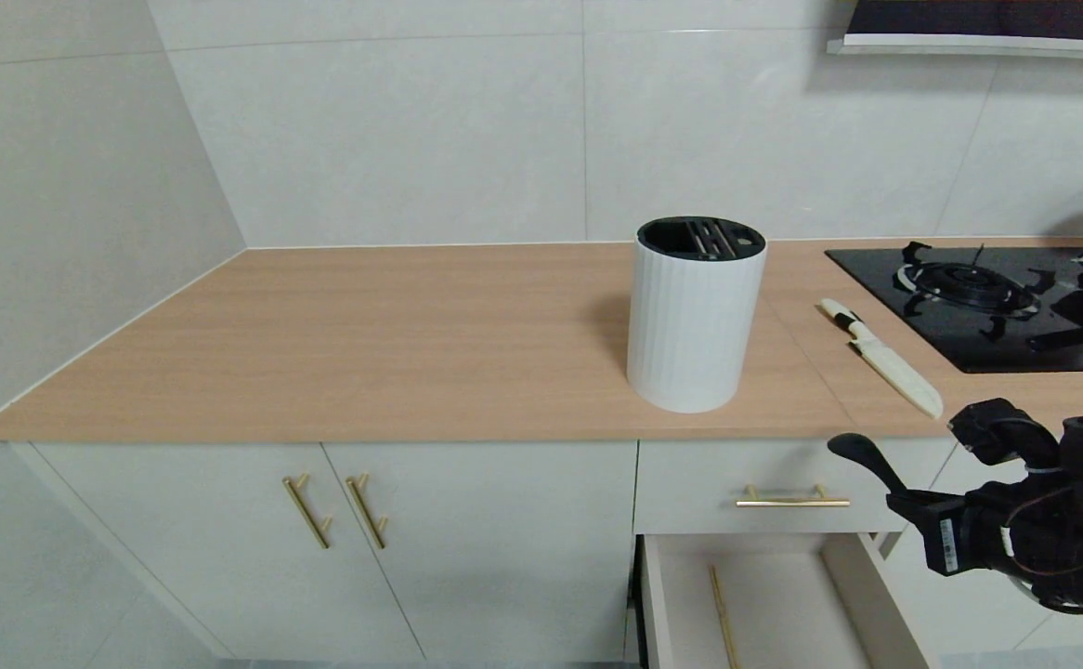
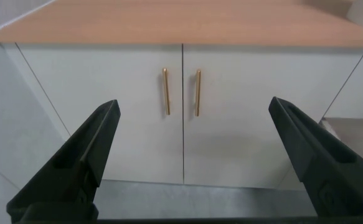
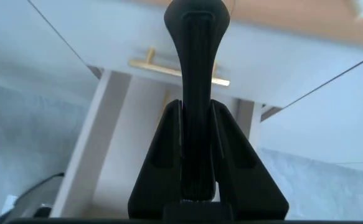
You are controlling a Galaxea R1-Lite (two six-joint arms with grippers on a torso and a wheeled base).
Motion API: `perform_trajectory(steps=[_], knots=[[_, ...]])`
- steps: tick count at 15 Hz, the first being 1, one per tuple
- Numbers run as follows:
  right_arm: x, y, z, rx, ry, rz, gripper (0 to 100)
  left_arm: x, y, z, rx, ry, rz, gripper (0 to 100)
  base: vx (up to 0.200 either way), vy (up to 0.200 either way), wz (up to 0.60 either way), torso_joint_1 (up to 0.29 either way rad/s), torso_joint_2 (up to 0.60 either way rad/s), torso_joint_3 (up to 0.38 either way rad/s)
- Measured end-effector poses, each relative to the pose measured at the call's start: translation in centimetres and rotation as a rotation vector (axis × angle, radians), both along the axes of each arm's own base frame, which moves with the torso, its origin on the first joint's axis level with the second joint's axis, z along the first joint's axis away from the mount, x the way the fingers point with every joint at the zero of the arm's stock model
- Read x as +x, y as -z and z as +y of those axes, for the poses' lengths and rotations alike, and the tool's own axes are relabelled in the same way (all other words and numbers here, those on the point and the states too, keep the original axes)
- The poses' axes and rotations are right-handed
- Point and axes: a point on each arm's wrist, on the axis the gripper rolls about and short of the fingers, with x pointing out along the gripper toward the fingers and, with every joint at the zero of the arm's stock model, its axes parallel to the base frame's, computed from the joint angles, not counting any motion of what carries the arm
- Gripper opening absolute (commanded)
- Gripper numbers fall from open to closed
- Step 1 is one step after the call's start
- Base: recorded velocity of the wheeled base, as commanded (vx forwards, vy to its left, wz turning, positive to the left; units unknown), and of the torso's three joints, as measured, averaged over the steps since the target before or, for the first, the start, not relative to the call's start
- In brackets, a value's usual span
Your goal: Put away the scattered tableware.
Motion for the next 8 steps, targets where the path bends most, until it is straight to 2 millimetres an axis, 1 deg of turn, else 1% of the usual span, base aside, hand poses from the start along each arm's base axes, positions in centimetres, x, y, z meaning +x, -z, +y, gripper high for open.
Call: perform_trajectory(steps=[3, 8], knots=[[-0.6, 0.7, 0.0, -0.036, -0.075, 0.026, 0, 0.0, 0.0, 0.0, 0.000, 0.000, 0.000, 100, 0.000, 0.000, 0.00, -0.216, 0.51, 0.287], [-1.1, 1.8, 0.9, -0.048, -0.123, 0.074, 0, 0.0, 0.0, 0.0, 0.000, 0.000, 0.000, 100, 0.000, 0.000, 0.00, -0.198, 0.49, 0.295]])
